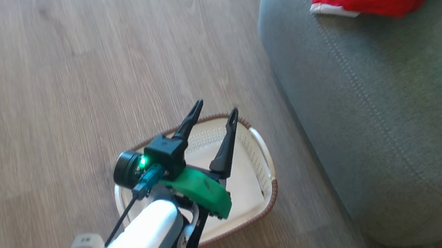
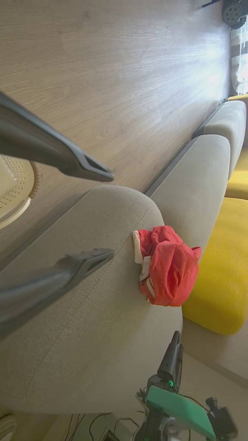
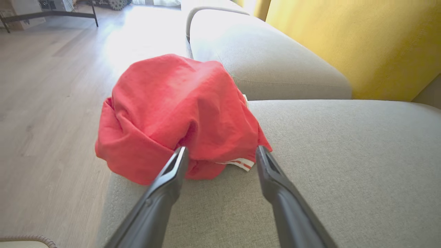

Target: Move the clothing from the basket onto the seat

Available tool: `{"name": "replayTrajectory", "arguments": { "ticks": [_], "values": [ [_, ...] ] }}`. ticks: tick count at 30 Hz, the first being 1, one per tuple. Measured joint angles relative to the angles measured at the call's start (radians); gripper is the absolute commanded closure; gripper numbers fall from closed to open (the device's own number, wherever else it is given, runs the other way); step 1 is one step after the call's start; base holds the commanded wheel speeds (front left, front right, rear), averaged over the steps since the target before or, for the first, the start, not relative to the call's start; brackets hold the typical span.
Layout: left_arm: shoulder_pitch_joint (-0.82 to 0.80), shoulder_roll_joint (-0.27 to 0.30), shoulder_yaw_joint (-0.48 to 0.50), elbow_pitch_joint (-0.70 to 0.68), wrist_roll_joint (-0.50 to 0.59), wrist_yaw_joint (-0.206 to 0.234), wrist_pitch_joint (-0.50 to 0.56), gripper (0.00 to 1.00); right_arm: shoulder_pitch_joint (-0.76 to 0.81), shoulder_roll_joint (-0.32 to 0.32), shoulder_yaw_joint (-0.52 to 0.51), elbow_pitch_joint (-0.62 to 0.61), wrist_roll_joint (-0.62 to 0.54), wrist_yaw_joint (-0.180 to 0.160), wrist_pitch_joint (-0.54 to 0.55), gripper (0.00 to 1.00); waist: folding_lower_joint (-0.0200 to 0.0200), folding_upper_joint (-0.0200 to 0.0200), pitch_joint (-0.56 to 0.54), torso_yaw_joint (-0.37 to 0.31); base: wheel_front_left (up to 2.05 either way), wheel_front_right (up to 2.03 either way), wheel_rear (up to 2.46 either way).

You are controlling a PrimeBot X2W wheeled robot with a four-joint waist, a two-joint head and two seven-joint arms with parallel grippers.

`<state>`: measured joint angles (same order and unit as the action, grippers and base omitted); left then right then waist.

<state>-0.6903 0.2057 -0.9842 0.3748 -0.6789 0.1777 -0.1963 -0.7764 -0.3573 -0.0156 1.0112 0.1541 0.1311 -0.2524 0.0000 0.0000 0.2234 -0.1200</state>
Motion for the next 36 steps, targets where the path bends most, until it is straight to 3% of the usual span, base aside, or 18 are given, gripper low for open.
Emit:
{"name": "replayTrajectory", "arguments": {
  "ticks": [15,27,36],
  "values": [
    [0.134,0.016,0.057,0.034,-0.063,0.018,-0.037,0.0,0.049,-0.012,0.143,-0.085,0.114,0.0,0.0,0.0,0.0,0.0,-0.163,0.019,0.0,0.0,0.0],
    [0.264,0.099,0.163,-0.015,-0.087,0.086,-0.052,0.0,0.172,0.127,0.143,-0.229,0.114,0.0,0.0,0.0,0.0,0.0,-0.23,0.09,0.0,0.0,0.0],
    [0.403,0.163,0.26,-0.097,-0.087,0.142,-0.053,0.0,0.366,0.236,0.051,-0.417,0.031,0.0,0.0,0.0,0.0,0.0,-0.252,0.134,0.0,0.0,0.0]
  ]
}}
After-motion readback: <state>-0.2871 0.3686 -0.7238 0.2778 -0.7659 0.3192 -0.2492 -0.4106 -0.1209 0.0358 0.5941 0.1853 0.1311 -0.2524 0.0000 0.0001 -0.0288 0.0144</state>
